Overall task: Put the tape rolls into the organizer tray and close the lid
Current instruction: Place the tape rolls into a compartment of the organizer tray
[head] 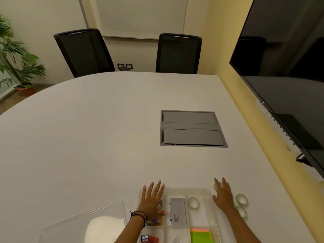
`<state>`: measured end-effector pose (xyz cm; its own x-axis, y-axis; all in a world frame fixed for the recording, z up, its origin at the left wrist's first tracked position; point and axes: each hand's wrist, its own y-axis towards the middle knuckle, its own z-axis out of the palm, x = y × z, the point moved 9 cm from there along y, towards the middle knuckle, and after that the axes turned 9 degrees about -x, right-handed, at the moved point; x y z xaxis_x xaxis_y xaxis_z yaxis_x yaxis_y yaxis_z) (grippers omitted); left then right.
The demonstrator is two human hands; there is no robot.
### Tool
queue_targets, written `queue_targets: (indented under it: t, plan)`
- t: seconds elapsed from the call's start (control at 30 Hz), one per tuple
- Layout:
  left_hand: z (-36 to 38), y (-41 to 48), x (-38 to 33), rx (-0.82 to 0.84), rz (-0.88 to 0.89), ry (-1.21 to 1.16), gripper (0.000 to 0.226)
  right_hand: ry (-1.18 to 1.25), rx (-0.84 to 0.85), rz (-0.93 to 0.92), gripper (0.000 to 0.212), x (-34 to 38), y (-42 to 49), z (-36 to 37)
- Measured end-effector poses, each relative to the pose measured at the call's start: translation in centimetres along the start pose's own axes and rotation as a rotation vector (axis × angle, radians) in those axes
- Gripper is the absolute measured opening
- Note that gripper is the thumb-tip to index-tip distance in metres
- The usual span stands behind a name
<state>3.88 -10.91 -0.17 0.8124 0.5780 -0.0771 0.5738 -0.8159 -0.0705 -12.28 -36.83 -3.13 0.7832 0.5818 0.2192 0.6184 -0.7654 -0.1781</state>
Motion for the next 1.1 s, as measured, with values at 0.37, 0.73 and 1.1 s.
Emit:
queue_targets:
  t: [0.37,0.73,1.1]
  plan:
    - [0.0,0.0,0.3,-0.032,-0.025,0.029,0.148,0.167,-0.054,0.003,0.052,-0.3,-3.7,0.9]
    - [0.2,0.0,0.2,-0.032,-0.016,-0.015,0.155,0.12,-0.029,0.046,0.04,-0.9,-8.3,1.4]
    - [0.0,0.0,0.0,-0.03,0.011,-0.086,0.159,0.881,-0.237,0.113,0.041,1.9,-10.6,-2.2]
